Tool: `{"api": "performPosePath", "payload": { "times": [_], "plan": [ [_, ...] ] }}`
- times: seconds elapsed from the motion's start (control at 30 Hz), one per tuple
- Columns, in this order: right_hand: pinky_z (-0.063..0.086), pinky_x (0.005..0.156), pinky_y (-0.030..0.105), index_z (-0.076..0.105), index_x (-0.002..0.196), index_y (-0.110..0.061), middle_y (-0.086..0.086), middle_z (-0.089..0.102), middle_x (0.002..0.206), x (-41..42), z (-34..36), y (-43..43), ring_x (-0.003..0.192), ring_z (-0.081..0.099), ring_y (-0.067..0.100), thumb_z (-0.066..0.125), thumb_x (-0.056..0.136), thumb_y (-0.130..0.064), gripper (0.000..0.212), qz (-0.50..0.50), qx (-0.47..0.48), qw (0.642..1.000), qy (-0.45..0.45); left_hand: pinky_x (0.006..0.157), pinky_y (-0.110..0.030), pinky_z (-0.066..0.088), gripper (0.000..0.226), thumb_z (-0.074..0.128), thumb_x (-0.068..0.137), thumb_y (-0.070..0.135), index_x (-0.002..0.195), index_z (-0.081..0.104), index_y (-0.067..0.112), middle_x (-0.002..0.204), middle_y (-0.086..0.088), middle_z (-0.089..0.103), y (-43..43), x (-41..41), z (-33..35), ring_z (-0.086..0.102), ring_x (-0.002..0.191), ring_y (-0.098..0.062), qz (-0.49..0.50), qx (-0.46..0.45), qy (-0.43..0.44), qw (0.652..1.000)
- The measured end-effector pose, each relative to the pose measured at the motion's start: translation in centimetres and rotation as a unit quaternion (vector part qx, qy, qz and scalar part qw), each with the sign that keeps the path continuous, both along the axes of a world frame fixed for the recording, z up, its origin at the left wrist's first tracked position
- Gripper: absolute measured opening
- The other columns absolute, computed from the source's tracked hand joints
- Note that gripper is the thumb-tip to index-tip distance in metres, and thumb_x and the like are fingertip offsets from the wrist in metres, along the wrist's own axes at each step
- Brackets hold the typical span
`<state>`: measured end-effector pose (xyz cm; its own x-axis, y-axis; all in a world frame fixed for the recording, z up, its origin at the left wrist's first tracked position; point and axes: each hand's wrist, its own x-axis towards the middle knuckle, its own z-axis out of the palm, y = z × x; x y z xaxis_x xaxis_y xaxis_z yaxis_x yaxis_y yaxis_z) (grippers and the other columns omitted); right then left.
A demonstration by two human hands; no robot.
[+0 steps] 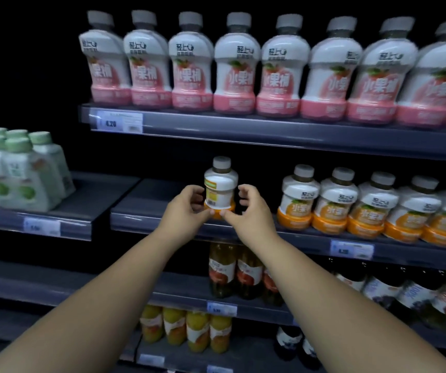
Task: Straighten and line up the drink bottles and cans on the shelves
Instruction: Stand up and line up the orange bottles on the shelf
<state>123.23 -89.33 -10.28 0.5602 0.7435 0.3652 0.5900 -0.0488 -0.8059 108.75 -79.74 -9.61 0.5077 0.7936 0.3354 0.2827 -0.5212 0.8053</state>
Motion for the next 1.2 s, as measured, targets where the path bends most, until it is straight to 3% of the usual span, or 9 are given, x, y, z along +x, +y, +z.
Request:
{"api": "performPosePath", "payload": {
  "times": [0.13,0.3,0.43,0.63,0.7,0.83,0.9,1.03,1.2],
  "plan": [
    [0.042,0.086,0.026,0.029,0.15,-0.026,-0.006,0.052,0.133,-0.4,0.2,1.6,0.115,0.05,0.008,0.084,0.077,-0.037,0.092,0.01,-0.016,0.999,0.025,0.09,-0.028,0.046,0.078,0.083,0.078,0.029,0.143,0.042,0.02,0.121,0.008,0.053,1.8,0.5,-0.4,0.056,0.111,-0.011,-0.022,0.001,0.022,1.0],
    [0.039,0.089,0.014,0.026,0.152,-0.03,-0.009,0.049,0.135,0.6,-1.5,0.4,0.124,0.049,0.007,0.078,0.082,-0.023,0.087,0.027,-0.01,0.999,0.046,0.08,-0.027,0.049,0.076,0.085,0.072,0.039,0.134,0.045,0.024,0.11,0.011,0.064,2.4,2.2,-0.3,0.062,0.102,-0.009,-0.022,0.0,0.031,0.999],
    [0.043,0.101,0.025,0.037,0.145,-0.033,-0.009,0.05,0.136,2.8,-1.7,-2.3,0.124,0.048,0.005,0.077,0.083,-0.023,0.074,-0.005,0.004,1.0,0.021,0.087,-0.04,0.054,0.082,0.089,0.063,0.048,0.124,0.043,0.019,0.114,0.002,0.062,1.2,5.1,0.5,0.061,0.102,-0.018,0.006,-0.03,0.041,0.999],
    [0.049,0.1,0.032,0.042,0.141,-0.033,-0.013,0.052,0.126,6.3,-2.2,-7.7,0.116,0.051,0.007,0.075,0.086,-0.024,0.064,-0.049,0.019,0.998,0.029,0.082,-0.041,0.056,0.097,0.089,0.054,0.057,0.126,0.045,0.009,0.113,-0.011,0.066,-0.6,10.1,0.5,0.065,0.102,-0.032,0.067,-0.064,0.06,0.994],
    [0.049,0.097,0.029,0.045,0.138,-0.034,-0.012,0.053,0.123,7.1,-2.2,-8.9,0.113,0.052,0.006,0.075,0.085,-0.024,0.062,-0.069,0.026,0.997,0.03,0.083,-0.042,0.058,0.093,0.086,0.045,0.058,0.12,0.056,0.014,0.104,-0.004,0.07,-0.6,11.3,0.2,0.068,0.096,-0.023,0.01,-0.091,0.048,0.995],
    [0.042,0.093,0.019,0.044,0.14,-0.033,-0.011,0.05,0.13,8.3,-2.1,-10.5,0.116,0.05,0.003,0.075,0.086,-0.021,0.063,-0.089,0.024,0.995,0.037,0.088,-0.045,0.057,0.07,0.085,0.05,0.035,0.115,0.065,0.017,0.099,-0.001,0.074,-1.8,12.7,-0.3,0.071,0.095,-0.019,-0.093,-0.134,0.02,0.986],
    [0.041,0.093,0.019,0.043,0.14,-0.036,-0.014,0.049,0.132,8.5,-2.2,-10.8,0.119,0.048,0.003,0.075,0.086,-0.022,0.064,-0.084,0.019,0.995,0.051,0.086,-0.045,0.058,0.072,0.089,0.046,0.036,0.112,0.067,0.019,0.098,0.0,0.075,-1.8,12.8,-0.6,0.072,0.092,-0.017,-0.1,-0.135,0.011,0.986],
    [0.042,0.094,0.024,0.043,0.138,-0.038,-0.018,0.048,0.129,8.8,-2.5,-11.1,0.121,0.048,0.006,0.076,0.085,-0.023,0.064,-0.084,0.006,0.995,0.063,0.093,-0.047,0.055,0.06,0.09,0.062,0.018,0.116,0.064,0.016,0.104,-0.001,0.073,-0.9,12.4,-0.6,0.068,0.098,-0.017,-0.109,-0.11,0.04,0.987],
    [0.046,0.094,0.028,0.045,0.135,-0.038,-0.016,0.05,0.129,8.8,-2.5,-10.9,0.121,0.049,0.006,0.077,0.084,-0.025,0.061,-0.093,0.002,0.993,0.066,0.095,-0.043,0.053,0.061,0.087,0.07,0.023,0.123,0.057,0.02,0.11,0.003,0.068,-1.4,11.4,-0.5,0.065,0.101,-0.015,-0.108,-0.085,0.057,0.989]
  ]
}}
